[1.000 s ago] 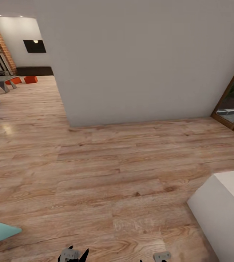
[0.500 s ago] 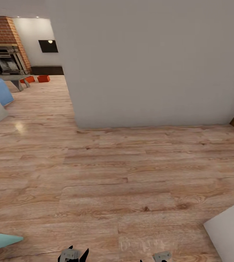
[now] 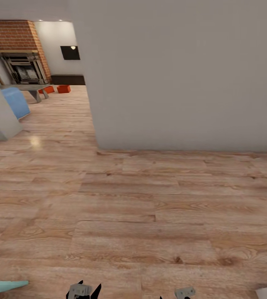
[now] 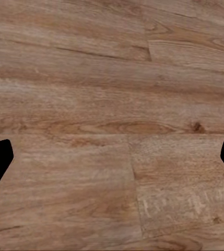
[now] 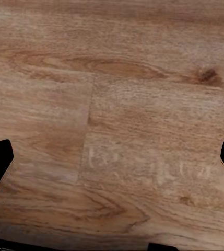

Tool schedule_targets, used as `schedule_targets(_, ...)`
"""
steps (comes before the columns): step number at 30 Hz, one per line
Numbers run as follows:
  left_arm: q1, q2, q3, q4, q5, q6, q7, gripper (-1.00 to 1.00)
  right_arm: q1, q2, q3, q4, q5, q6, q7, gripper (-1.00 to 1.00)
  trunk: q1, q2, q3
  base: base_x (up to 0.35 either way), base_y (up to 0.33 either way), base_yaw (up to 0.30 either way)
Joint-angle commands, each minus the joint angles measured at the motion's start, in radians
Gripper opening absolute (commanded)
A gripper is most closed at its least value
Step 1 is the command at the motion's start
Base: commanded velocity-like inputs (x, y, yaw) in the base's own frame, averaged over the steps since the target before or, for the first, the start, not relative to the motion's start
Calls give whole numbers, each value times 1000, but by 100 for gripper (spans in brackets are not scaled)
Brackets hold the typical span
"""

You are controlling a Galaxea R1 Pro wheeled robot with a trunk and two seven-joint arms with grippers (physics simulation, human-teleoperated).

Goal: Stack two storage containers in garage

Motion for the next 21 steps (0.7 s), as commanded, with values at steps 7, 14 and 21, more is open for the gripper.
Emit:
schedule_targets(7,-1,0,-6,0,11,-1,-6,100,-1,0,6,1,-11,-4,3,100,1,0,-1,338,0,26)
schedule_targets(14,-1,0,-6,1,11,-1,-6,100,-1,0,6,1,-11,-4,3,100,1,0,-1,338,0,3)
schedule_targets(21,-1,0,-6,0,11,-1,-6,100,-1,0,6,1,-11,-4,3,100,1,0,-1,338,0,0)
